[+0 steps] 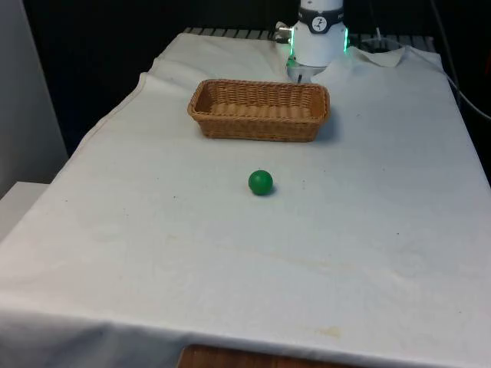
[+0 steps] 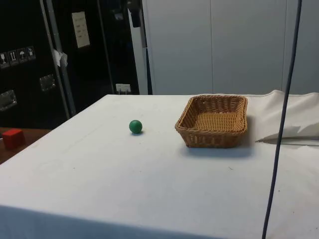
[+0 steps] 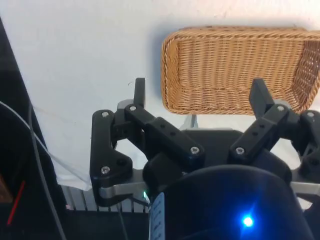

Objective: Pick up the ball and place it into the basket.

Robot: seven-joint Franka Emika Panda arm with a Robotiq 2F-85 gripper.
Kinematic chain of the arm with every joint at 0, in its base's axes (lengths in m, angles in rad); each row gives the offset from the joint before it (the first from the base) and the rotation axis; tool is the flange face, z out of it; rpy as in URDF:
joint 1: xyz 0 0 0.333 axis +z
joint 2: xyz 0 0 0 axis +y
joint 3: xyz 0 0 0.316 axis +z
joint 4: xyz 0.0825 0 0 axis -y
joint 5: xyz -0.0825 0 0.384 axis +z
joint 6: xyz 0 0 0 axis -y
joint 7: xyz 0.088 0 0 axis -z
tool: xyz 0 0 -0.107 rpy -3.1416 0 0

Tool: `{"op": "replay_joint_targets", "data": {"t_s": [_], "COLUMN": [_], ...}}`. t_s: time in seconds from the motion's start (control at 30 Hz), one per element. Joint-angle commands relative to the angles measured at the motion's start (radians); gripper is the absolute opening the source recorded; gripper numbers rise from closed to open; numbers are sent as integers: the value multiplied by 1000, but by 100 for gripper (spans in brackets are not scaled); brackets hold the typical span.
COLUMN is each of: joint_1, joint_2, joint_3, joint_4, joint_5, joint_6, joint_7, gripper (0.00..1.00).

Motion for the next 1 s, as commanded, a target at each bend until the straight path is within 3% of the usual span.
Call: {"op": "replay_joint_targets", "data": {"t_s": [0.0,0.07,0.37,0.4,0.97], "joint_1": [-1,-2,-15,-13,-40], "joint_2": [2,2,23,22,117], "joint_3": [-1,-1,-12,-11,-37], "joint_4": [-7,-5,-25,-21,-50], "joint_5": [-2,0,5,0,58], "joint_6": [19,10,92,78,240], "joint_7": [-6,-5,-51,-44,-148], "gripper": [100,100,100,100,100]}}
